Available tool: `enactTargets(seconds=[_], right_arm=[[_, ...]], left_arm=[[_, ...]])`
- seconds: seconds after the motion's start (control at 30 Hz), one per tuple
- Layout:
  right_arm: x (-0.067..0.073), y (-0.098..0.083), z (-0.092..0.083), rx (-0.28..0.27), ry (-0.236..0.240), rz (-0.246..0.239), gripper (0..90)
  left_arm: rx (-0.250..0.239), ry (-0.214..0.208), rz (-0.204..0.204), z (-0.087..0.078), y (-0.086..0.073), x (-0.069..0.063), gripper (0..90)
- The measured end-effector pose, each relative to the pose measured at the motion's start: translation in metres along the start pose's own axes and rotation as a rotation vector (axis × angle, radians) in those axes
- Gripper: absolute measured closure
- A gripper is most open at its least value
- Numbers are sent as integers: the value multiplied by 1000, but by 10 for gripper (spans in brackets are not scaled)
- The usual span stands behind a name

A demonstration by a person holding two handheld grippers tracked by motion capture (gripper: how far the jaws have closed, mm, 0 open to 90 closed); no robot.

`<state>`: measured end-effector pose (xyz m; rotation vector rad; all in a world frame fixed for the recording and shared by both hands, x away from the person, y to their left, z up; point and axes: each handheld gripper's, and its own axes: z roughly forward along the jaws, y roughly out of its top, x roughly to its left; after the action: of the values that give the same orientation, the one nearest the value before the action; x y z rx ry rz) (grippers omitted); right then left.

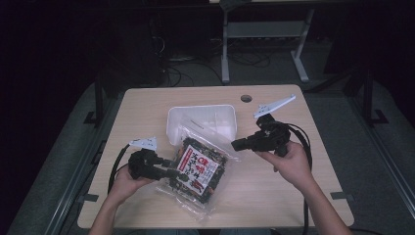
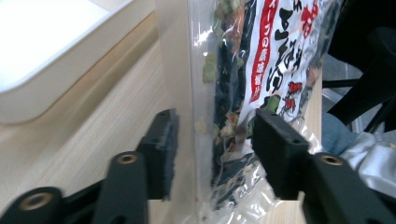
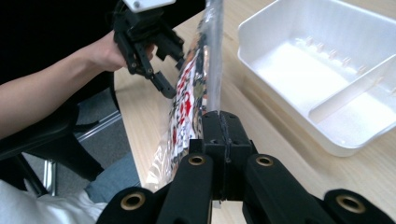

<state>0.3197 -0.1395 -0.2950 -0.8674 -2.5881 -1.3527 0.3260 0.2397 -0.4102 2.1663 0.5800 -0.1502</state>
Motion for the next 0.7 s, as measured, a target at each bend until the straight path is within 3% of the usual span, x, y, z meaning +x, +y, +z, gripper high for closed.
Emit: enactTargets(seconds=[0.4, 0.7], right_arm=[[-16, 1, -10, -39, -47, 31, 898], [-23, 1, -10, -57, -26, 42, 847]], left_arm=[[-4, -66, 64, 11, 4, -15, 713], [4, -47, 84, 12, 3, -17, 725]])
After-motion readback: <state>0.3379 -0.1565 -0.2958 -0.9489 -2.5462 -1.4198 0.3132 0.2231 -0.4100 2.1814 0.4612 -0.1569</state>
